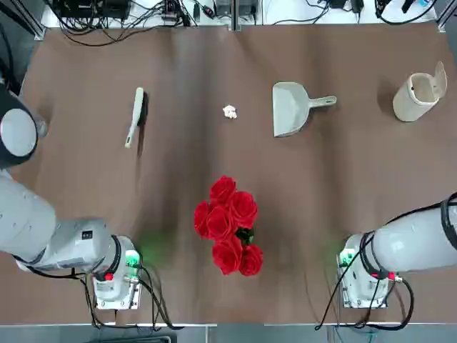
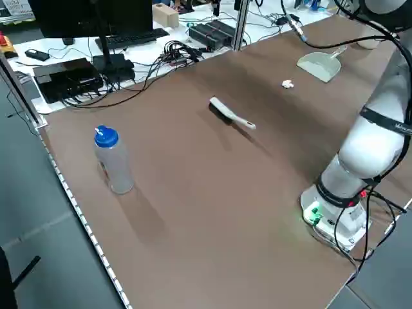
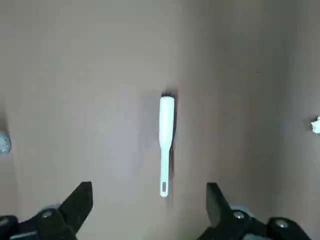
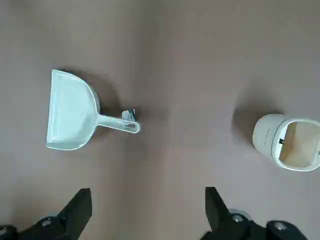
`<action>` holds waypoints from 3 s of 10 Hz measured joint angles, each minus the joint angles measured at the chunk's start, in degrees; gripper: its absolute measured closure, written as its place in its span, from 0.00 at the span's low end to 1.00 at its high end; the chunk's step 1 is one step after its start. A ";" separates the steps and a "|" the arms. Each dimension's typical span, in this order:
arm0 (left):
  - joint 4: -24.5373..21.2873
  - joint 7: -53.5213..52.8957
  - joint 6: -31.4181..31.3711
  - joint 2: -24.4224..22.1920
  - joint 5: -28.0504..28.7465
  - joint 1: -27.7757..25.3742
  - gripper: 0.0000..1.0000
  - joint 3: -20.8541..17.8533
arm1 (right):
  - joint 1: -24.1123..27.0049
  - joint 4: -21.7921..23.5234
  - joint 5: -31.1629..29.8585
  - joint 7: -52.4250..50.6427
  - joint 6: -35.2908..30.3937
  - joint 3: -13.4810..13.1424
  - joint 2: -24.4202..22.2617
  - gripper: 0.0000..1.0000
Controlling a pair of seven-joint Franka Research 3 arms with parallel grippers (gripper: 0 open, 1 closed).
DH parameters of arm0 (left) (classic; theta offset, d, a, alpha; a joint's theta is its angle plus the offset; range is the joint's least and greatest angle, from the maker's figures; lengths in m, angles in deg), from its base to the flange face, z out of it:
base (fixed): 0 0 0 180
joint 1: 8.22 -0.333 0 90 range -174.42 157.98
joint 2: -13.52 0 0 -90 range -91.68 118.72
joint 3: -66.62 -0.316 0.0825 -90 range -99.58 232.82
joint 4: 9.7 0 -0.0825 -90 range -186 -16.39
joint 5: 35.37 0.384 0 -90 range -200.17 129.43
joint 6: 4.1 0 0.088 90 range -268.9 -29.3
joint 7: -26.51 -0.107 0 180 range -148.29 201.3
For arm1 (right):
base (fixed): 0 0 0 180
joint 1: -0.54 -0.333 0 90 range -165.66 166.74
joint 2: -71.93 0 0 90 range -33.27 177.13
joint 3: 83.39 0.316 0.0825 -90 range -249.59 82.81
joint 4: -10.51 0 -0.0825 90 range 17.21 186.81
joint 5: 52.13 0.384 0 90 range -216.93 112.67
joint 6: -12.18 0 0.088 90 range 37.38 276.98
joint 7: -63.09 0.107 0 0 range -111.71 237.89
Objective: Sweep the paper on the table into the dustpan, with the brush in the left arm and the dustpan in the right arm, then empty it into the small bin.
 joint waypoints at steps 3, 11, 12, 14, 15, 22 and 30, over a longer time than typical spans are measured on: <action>-0.97 -0.97 -0.01 -0.24 0.00 0.00 0.00 0.00 | 0.00 0.00 -0.27 0.00 0.00 0.00 0.00 0.00; -17.12 1.47 -9.72 -1.35 -0.02 0.10 0.00 0.04 | 1.50 0.31 -0.57 -29.74 -1.01 -0.37 2.07 0.00; -20.88 2.21 -12.82 -1.54 -0.02 0.13 0.00 0.17 | 1.55 0.42 -0.57 -37.88 -1.12 -0.38 3.26 0.00; -28.40 3.52 -16.79 -3.22 -0.02 0.18 0.02 1.22 | 2.33 0.60 -0.57 -51.81 -0.98 -0.42 6.12 0.00; -32.56 3.89 -18.57 -4.55 -0.02 0.19 0.04 1.61 | 2.49 0.71 -0.52 -56.23 -0.66 -0.40 7.62 0.00; -57.85 4.13 -45.04 -6.44 -0.02 0.07 0.07 2.48 | -2.41 7.54 -0.38 -74.59 11.38 0.65 16.93 0.00; -59.14 5.75 -52.74 0.39 1.39 -0.06 0.38 2.45 | -5.45 19.49 -0.37 -77.19 32.52 0.80 22.04 0.00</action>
